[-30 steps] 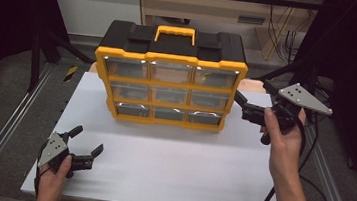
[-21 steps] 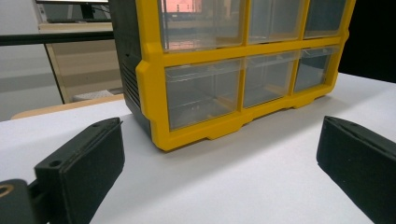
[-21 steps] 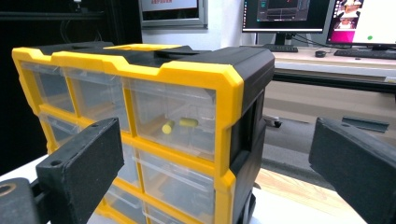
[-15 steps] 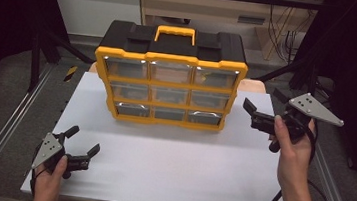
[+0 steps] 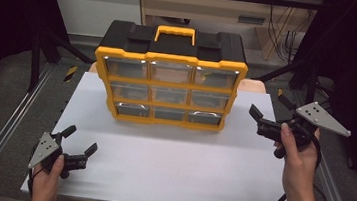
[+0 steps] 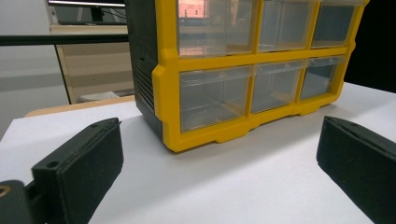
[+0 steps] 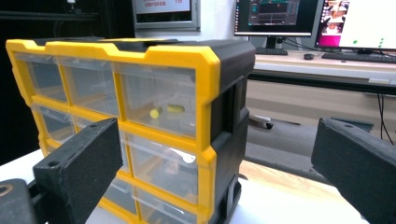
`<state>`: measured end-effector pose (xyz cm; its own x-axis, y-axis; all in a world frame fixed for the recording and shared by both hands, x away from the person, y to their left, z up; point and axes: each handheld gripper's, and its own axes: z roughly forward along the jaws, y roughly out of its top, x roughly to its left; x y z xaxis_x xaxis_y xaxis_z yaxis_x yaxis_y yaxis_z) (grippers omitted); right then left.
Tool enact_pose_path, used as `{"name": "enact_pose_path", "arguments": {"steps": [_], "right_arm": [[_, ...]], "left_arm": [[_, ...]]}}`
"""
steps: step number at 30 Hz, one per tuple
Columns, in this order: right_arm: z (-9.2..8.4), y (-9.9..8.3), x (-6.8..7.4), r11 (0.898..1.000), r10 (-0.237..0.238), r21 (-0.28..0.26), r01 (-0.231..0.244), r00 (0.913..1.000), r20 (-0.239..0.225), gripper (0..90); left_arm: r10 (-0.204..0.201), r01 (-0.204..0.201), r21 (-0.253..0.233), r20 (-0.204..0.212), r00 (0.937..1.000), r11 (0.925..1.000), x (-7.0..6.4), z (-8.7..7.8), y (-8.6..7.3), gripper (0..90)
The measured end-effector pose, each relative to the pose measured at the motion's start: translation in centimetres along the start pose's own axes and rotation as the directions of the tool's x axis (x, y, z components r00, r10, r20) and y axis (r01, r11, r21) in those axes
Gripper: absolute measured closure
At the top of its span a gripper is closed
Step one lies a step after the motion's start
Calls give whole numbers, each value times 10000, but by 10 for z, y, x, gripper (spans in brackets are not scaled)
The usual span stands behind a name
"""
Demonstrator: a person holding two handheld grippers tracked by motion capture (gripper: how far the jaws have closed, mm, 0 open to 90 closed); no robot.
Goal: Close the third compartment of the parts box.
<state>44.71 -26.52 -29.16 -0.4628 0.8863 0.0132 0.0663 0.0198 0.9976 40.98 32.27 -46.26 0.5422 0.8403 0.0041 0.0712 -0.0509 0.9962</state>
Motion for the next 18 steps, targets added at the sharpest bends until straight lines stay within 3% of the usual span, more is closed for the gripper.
{"name": "enact_pose_path", "arguments": {"steps": [18], "right_arm": [[-14, -42, -4, 9999, -31, 158, 32, 10000, -33, 29]], "left_arm": [[50, -50, 21, 71, 10000, 10000, 0, 0, 0, 2]]}}
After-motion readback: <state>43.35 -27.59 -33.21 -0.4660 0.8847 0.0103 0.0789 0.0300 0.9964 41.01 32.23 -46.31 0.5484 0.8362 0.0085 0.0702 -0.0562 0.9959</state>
